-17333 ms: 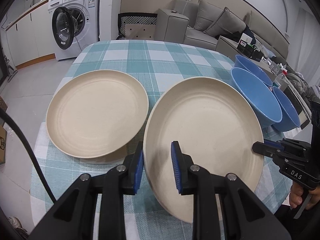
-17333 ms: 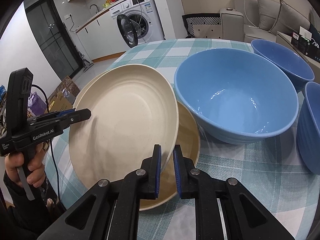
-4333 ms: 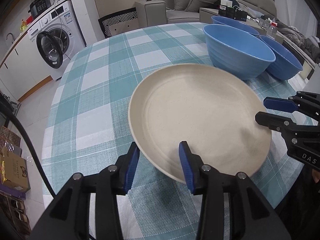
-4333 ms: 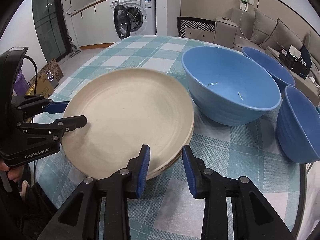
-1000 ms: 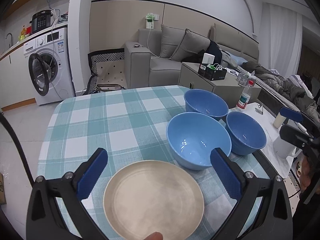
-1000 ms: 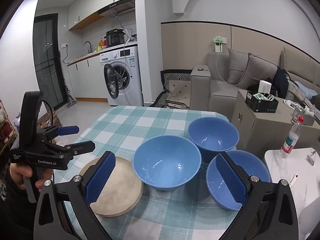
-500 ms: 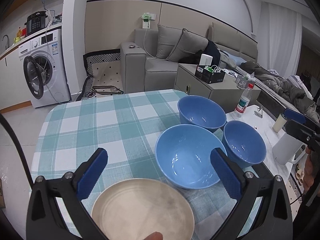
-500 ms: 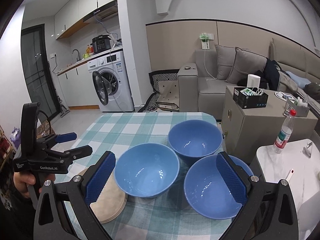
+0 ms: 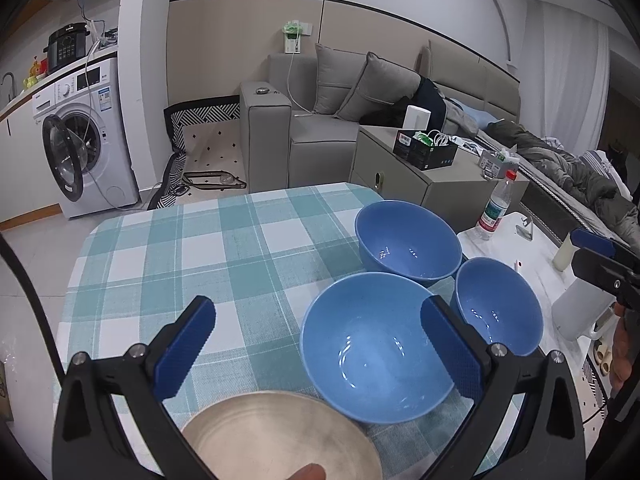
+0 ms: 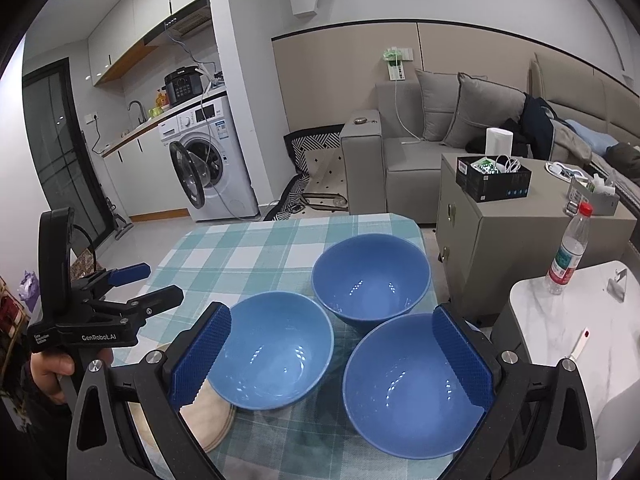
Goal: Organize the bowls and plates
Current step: 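Move both open tools over the blue bowls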
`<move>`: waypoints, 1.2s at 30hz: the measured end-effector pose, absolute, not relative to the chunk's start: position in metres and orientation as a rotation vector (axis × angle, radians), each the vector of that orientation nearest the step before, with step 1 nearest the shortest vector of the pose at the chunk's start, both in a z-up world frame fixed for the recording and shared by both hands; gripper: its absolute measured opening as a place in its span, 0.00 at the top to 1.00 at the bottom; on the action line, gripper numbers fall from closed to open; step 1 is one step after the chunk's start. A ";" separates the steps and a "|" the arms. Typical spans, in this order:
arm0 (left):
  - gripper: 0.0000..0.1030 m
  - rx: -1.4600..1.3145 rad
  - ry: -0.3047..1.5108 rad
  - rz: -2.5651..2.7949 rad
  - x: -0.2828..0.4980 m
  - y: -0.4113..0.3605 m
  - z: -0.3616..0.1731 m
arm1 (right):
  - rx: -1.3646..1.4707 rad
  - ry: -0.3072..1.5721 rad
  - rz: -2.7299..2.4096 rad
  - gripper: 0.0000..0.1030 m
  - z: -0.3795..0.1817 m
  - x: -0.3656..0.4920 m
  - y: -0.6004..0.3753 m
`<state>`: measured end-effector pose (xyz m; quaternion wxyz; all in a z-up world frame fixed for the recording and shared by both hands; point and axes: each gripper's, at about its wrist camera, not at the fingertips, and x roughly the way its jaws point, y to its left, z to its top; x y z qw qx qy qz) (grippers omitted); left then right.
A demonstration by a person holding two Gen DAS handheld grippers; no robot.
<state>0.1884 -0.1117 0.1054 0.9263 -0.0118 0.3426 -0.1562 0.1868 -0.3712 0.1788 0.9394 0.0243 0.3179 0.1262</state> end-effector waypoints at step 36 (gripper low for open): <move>0.00 0.006 0.816 -0.309 0.270 -0.176 0.078 | 0.105 0.778 0.125 0.01 0.133 0.287 -0.419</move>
